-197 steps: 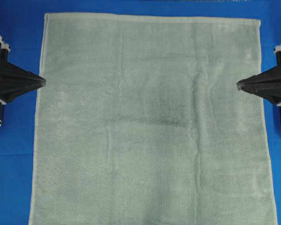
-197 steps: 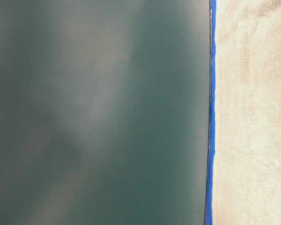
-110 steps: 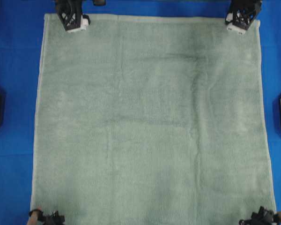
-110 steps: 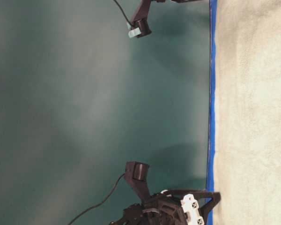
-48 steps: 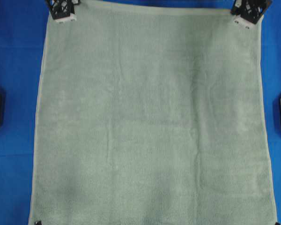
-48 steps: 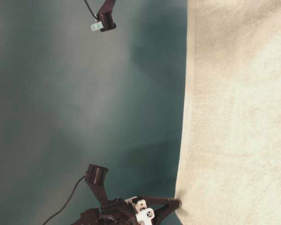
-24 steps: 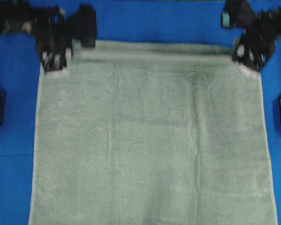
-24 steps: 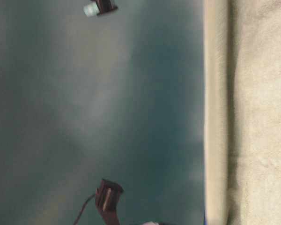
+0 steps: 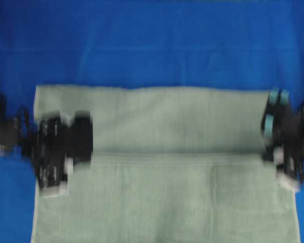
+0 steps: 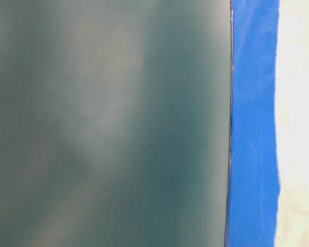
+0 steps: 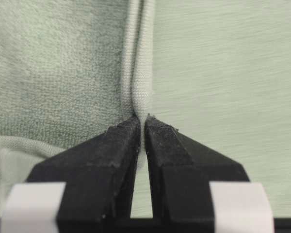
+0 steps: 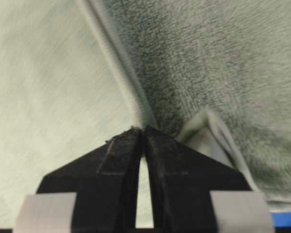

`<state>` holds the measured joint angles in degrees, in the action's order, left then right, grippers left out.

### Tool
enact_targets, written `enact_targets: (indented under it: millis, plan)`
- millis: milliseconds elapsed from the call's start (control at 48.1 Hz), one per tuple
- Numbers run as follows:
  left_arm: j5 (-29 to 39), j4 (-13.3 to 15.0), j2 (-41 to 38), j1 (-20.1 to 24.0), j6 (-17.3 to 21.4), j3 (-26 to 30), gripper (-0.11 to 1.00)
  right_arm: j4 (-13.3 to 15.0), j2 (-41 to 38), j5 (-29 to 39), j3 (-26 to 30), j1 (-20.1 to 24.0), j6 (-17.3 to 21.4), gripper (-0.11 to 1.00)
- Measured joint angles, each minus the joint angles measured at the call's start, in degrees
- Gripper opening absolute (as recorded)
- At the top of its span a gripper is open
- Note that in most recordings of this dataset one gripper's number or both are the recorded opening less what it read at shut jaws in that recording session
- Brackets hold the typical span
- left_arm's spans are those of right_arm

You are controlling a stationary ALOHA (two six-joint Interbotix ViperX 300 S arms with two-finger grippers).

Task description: Fold a bath towel.

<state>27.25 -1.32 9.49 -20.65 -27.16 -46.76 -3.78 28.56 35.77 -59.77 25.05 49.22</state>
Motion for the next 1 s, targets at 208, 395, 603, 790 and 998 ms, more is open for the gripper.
enact_targets:
  millis: [208, 395, 603, 790, 998]
  plan:
    - [-0.88, -0.26, -5.63, -10.55, -5.54, 6.42, 0.04, 3.25, -9.40, -4.83, 4.92, 14.94, 13.62, 0.05]
    - [-0.88, -0.35, -11.25, -16.44, -6.86, 12.39, 0.04, 4.48, -17.58, -5.27, 10.99, 21.80, 19.51, 0.05]
    - [-0.88, -0.35, -14.77, -19.69, -10.81, 15.64, 0.04, 4.66, -23.73, -5.27, 16.52, 26.89, 24.17, 0.05]
    - [-1.32, -0.79, -16.52, -20.04, -11.34, 16.17, 0.04, 4.75, -26.46, -5.36, 17.49, 27.42, 26.02, 0.05]
    - [-3.87, -0.88, -17.14, -20.48, -11.34, 16.26, 0.04, 5.01, -26.54, -7.91, 17.49, 27.51, 26.10, 0.05]
